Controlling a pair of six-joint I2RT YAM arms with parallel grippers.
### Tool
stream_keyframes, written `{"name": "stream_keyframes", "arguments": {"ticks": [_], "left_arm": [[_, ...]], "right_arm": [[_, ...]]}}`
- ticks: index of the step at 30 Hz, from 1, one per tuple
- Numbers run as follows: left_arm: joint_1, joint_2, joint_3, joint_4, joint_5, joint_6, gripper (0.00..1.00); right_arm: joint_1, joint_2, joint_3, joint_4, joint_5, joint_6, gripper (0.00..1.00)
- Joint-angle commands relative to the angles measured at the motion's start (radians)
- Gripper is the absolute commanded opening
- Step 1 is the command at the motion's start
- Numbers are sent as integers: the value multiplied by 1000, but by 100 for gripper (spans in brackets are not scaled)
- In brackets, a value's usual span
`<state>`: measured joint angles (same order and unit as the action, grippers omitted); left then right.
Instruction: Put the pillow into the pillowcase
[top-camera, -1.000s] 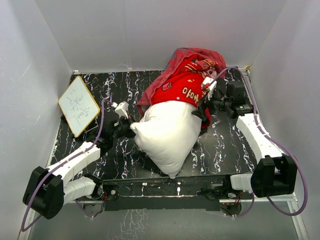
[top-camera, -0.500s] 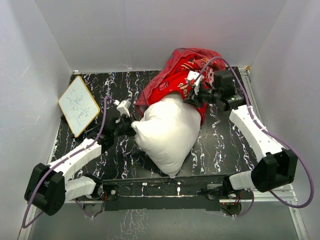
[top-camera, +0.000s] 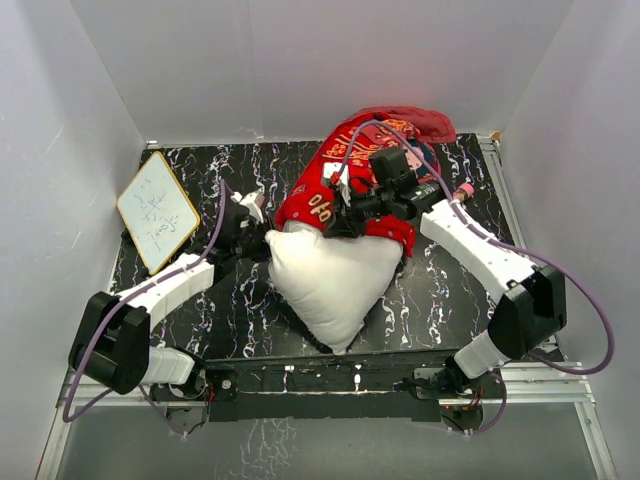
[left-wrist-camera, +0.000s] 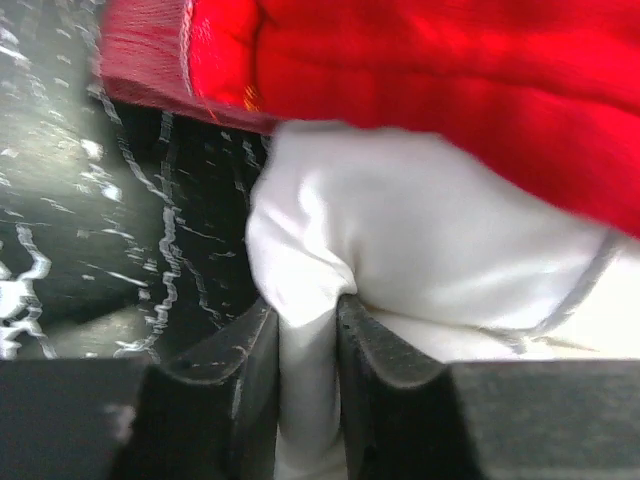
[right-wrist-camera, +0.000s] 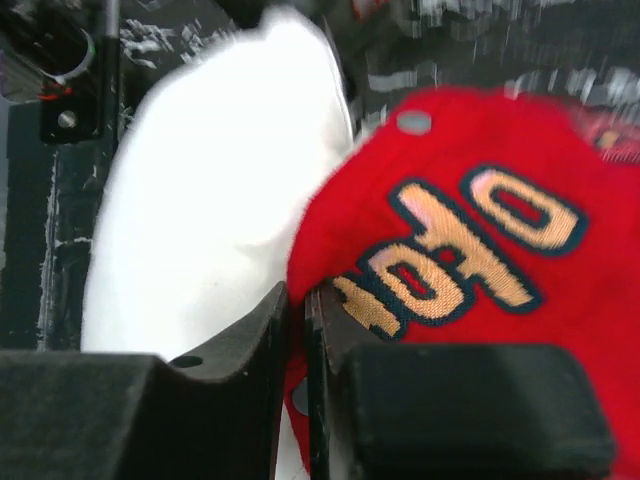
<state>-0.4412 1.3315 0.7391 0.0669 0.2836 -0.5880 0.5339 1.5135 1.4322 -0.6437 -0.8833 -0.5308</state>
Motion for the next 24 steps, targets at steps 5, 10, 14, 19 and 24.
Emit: {"name": "stream_keyframes", "arguments": {"ticks": [5,10,14,19,24], "left_arm": [[84,-193,27,-84,-214,75,83],[91,-386,84,-275,-221,209,97],[90,-478,116,-353,-83,226,97],[46,-549,128,-370,35,159,92],[-191,-549,163,-401,-125,130,91]], "right_arm": [[-128,6,-83,-64,-143,-31,55],[-298,-235,-181,-3,-310,-60,88],[-512,-362,-297,108,-323,15,89],[-680,-424,-454,236,-177,79,89],[-691,-375,-542,235,-93,29,87]]}}
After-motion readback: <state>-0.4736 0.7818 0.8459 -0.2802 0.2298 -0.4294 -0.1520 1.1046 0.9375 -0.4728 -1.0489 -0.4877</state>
